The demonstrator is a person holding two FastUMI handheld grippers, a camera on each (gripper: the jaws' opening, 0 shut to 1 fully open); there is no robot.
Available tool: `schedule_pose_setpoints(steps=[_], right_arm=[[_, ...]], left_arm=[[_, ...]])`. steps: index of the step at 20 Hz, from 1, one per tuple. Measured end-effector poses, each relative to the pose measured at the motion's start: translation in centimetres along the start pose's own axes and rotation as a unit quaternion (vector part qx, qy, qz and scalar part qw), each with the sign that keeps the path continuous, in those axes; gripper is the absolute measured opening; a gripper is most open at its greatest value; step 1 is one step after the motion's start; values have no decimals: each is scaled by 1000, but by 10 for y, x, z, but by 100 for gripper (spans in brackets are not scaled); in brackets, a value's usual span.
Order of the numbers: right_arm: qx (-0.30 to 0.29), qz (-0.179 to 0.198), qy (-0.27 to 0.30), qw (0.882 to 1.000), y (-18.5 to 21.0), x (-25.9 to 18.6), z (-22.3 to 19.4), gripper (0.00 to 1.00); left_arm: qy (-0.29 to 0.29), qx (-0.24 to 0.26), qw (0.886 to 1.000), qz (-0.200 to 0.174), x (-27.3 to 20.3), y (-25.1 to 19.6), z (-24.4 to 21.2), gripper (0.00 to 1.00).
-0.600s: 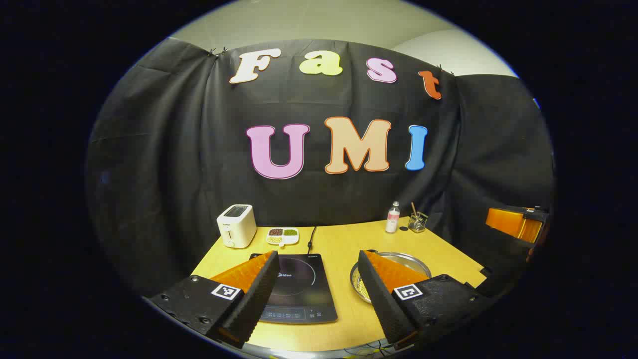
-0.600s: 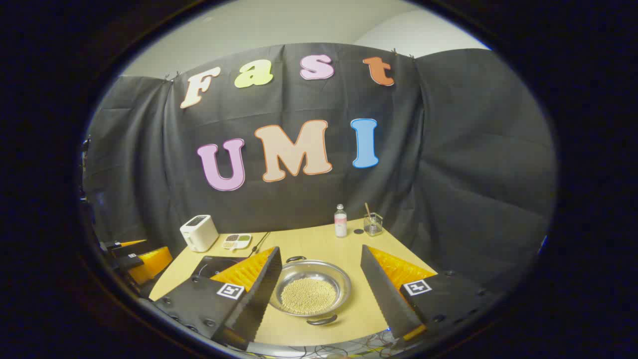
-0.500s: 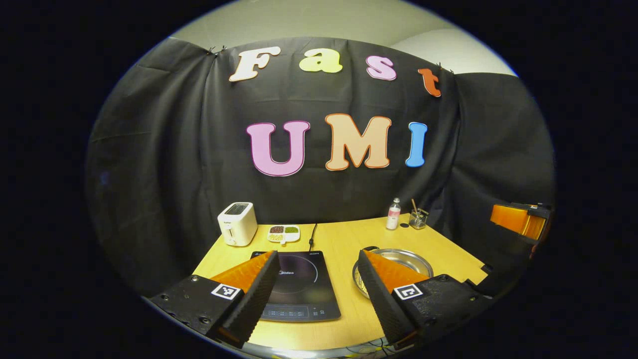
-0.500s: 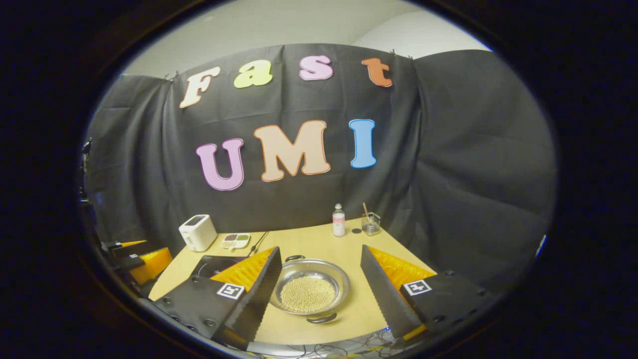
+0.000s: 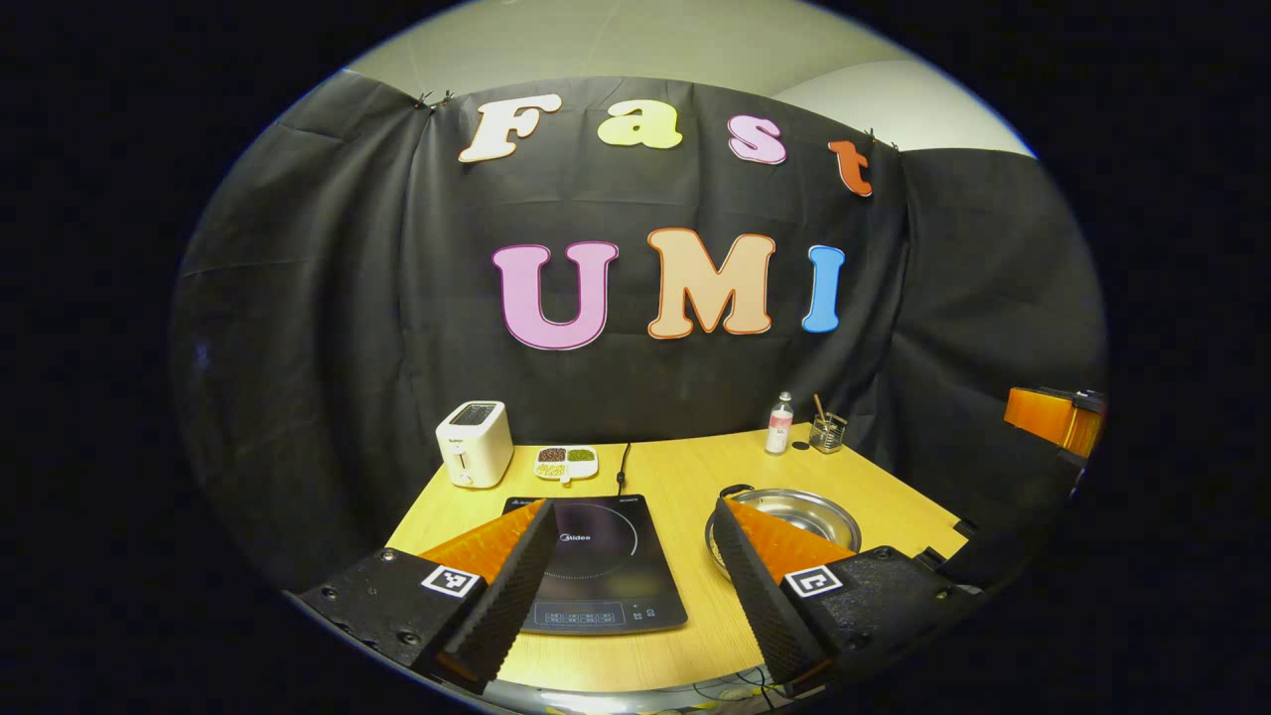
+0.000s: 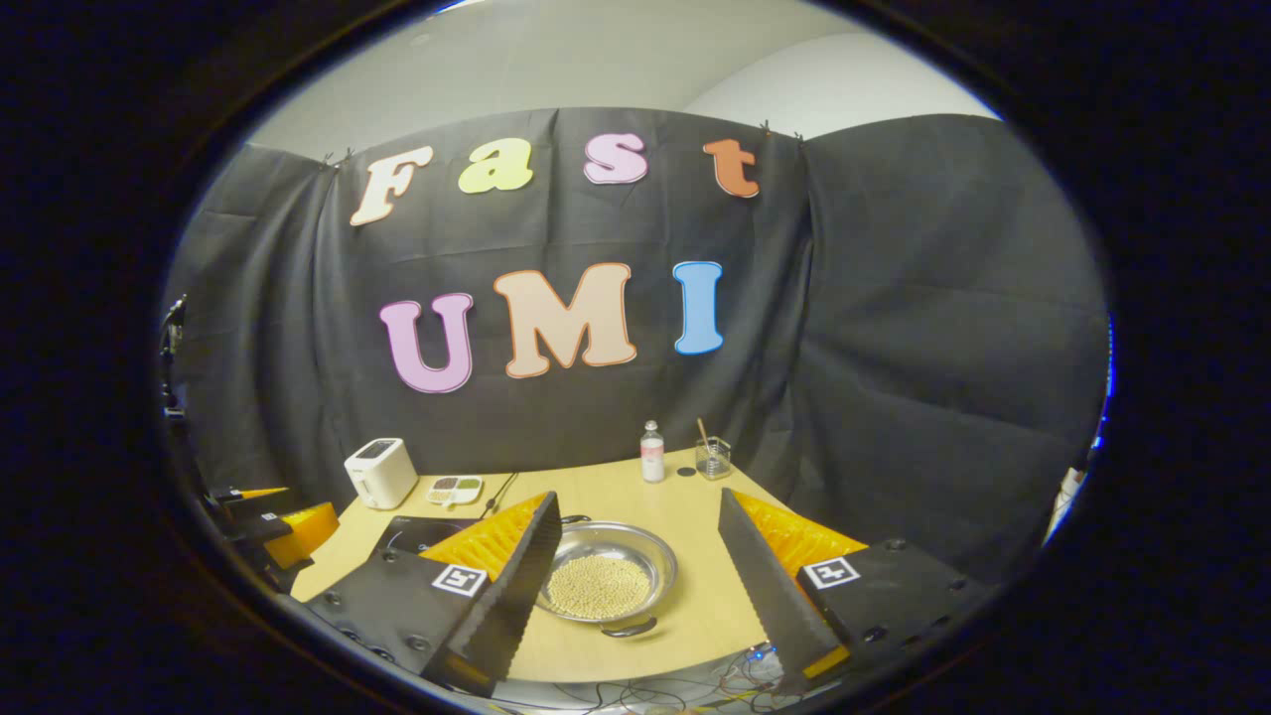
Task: First push the handle of the pot to place it horizontally, then grasp the pot with both hands and set it on the induction cooktop.
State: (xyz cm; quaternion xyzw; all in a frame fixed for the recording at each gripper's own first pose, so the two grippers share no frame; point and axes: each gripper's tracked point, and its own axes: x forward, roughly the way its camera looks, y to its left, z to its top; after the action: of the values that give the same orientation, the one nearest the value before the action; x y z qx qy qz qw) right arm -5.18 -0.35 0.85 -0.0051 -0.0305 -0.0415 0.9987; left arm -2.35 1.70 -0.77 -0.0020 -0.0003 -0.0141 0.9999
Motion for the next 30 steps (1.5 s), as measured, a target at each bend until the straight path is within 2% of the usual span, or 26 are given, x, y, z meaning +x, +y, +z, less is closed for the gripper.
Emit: schedule_pose_setpoints(steps=[1,8,9,10,13,16,21,23,24,25,26,27,30], right_arm=[[-1,0,1,1000,2,-4,-2,99],[-6,-2,6,1000,8,-20,-11,99],[-5,0,7,1000,10,-21,-12,99],[-5,3,7,1000,12,-20,-11,92],[-11,15,10,1000,20,-19,-14,92],[2,33,32,999,35,-17,-27,77],[21,59,66,996,57,-10,-49,9],[27,72,94,993,65,-7,-64,1],[25,77,107,991,68,-3,-71,7],[23,78,119,990,71,1,-80,7],[19,85,133,987,74,4,-89,2],[14,92,149,984,80,5,-100,2],[-2,108,211,972,86,6,-142,0]], left_arm=[[-1,0,1000,1,-2,3,-1,96],[-9,-12,1000,20,-17,29,-10,96],[-11,-15,1000,25,-20,34,-10,93],[-13,-16,999,30,-22,39,-9,96],[-26,-15,998,46,-29,52,-9,96],[-30,-23,998,59,-32,63,-13,96],[-22,-30,997,64,-33,73,-22,95],[-14,-36,998,58,-34,70,-27,93],[-13,-37,998,57,-33,69,-27,96],[-13,-37,998,58,-32,70,-27,96],[-13,-40,997,58,-30,71,-28,93],[-10,-44,997,57,-28,70,-29,96],[5,-60,997,53,-17,68,-36,96]])
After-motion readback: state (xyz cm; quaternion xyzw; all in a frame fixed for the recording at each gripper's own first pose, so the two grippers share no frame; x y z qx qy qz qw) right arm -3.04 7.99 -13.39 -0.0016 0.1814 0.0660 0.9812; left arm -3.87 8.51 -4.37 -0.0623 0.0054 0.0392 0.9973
